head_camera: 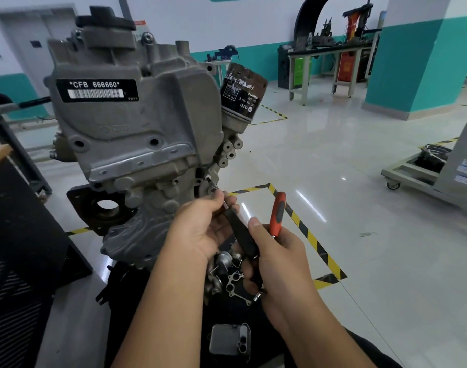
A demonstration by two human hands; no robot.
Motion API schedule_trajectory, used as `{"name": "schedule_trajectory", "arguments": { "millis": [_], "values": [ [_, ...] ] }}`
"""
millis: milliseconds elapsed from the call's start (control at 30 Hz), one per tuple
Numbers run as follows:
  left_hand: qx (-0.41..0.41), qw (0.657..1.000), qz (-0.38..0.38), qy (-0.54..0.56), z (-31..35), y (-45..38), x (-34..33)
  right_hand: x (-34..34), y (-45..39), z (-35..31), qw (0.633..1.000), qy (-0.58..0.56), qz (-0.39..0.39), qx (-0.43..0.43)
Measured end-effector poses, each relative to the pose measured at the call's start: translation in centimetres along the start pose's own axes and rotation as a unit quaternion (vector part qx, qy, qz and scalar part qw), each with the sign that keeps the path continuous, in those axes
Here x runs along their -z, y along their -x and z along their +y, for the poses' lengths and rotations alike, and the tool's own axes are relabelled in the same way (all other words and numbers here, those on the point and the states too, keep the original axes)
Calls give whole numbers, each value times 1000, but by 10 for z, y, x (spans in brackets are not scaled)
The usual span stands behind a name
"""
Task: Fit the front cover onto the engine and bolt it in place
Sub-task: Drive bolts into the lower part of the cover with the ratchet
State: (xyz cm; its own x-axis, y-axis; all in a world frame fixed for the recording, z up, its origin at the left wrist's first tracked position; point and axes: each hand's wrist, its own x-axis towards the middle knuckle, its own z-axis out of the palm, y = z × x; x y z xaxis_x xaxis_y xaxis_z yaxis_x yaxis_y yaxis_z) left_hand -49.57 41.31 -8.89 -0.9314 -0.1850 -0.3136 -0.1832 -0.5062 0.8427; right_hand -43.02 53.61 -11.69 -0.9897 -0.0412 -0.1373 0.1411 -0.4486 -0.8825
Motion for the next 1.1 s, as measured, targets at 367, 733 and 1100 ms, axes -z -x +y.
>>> {"name": "schedule_trajectory", "arguments": {
  "millis": [367,733,1100],
  "values": [
    [-3,999,2,-37,0,0,1,2,0,-1,1000,-11,17,17],
    [16,999,12,-28,2,-1,1,5,0,-4,999,-34,26,11],
    [29,999,3,-43,2,3,-2,5,-1,3,999,1,28,36]
  ]
}}
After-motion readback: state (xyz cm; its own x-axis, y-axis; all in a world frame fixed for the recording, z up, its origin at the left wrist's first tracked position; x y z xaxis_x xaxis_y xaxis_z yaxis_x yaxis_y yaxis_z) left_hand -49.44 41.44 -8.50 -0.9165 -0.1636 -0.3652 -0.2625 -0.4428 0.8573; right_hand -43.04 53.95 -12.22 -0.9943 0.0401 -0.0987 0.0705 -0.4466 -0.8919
